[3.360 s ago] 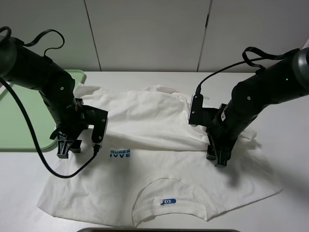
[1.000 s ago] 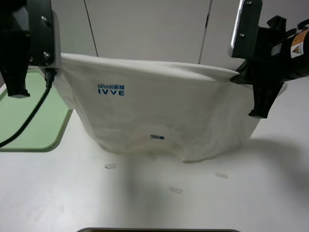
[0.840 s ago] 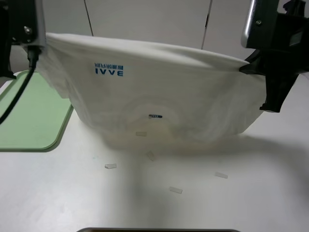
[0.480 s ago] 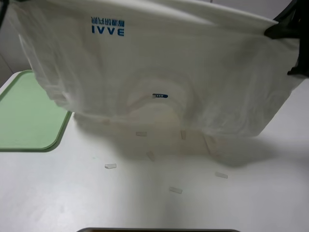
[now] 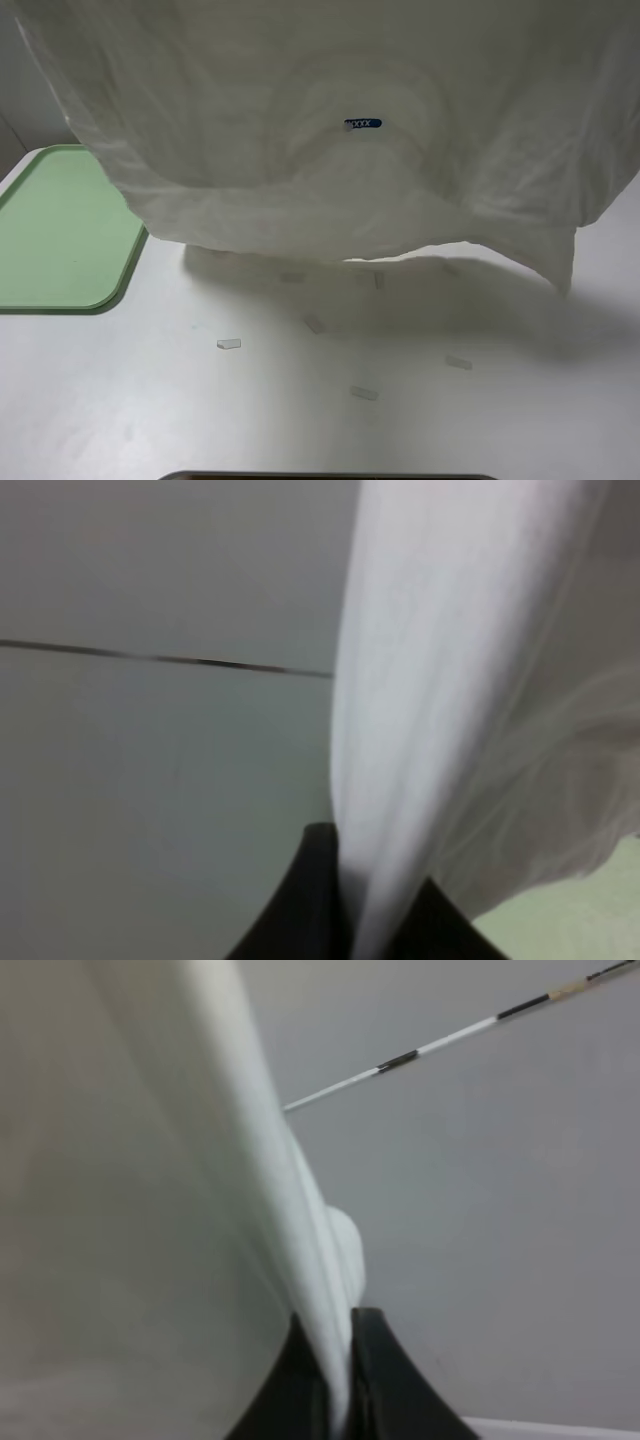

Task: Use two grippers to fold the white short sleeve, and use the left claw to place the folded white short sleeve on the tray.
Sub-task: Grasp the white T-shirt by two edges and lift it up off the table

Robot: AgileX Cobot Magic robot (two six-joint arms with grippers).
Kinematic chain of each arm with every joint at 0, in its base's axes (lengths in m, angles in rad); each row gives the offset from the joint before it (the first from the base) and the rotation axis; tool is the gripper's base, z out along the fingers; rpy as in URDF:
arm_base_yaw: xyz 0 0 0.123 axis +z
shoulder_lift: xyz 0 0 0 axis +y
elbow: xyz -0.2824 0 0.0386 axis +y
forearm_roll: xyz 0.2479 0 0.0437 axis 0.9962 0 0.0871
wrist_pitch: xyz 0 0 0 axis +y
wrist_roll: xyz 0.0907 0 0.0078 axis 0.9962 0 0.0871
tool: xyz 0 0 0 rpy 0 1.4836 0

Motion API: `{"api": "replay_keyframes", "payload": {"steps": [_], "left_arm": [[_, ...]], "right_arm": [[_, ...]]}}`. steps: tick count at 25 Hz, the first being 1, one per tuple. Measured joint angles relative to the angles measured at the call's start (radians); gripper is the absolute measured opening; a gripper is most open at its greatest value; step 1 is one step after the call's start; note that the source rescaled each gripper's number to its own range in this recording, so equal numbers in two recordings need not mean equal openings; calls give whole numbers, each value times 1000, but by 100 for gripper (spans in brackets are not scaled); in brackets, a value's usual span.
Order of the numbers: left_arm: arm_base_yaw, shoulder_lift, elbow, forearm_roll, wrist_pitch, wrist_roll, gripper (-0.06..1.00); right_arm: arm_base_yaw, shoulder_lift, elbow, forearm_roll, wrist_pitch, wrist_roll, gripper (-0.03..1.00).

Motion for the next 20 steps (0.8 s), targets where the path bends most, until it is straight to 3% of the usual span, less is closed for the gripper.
{"api": "replay_keyframes", "payload": {"steps": [2, 8, 13, 16, 20], "left_arm": [[-1, 0, -42, -12, 57, 0, 0], [-1, -9, -65, -18, 98, 0, 0], [-3, -68, -74, -42, 190, 0, 0], [-5, -155, -75, -68, 258, -3, 0], [-5, -211, -76, -86, 267, -9, 0]], "right_arm": [[3, 0, -29, 9, 31, 0, 0], [5, -5, -66, 45, 76, 0, 0], [8, -71, -66, 98, 178, 0, 0], [8, -110, -66, 115, 183, 2, 0], [8, -175, -66, 152, 185, 4, 0]]}}
